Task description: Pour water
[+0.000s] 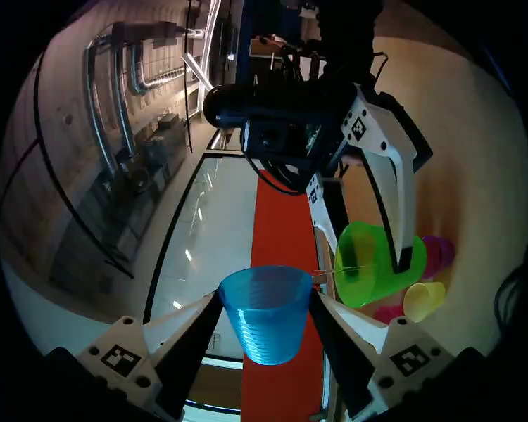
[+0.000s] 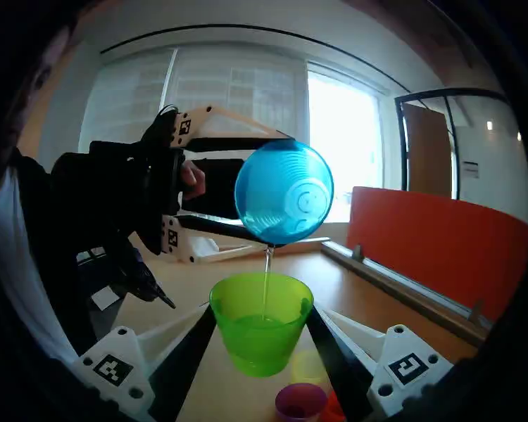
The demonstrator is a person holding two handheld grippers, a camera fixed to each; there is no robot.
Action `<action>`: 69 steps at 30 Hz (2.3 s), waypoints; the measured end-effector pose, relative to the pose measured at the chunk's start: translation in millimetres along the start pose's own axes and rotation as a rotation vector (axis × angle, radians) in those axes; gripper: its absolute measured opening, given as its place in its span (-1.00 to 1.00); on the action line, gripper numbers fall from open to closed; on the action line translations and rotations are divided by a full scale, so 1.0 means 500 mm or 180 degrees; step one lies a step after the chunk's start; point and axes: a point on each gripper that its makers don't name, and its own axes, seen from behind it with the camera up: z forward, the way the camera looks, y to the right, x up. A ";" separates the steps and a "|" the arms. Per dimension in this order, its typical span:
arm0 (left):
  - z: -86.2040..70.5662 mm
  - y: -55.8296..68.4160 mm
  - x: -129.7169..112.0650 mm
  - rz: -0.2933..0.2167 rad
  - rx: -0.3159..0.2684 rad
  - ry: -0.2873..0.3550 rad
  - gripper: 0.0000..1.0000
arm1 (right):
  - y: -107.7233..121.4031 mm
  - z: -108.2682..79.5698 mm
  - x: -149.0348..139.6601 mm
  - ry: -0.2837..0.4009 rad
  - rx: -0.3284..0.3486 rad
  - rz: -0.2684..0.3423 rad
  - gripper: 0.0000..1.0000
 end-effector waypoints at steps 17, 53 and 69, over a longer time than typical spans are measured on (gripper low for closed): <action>-0.008 -0.007 0.006 0.0069 0.0016 0.0001 0.75 | 0.001 -0.005 -0.005 -0.0003 -0.0007 -0.0013 0.81; -0.030 -0.003 0.021 0.0241 0.0033 -0.0005 0.74 | 0.001 -0.002 -0.008 -0.0004 -0.0011 -0.0028 0.81; -0.027 0.004 0.020 0.0320 0.0019 -0.0004 0.75 | -0.002 -0.002 0.001 0.0010 -0.0009 -0.0045 0.81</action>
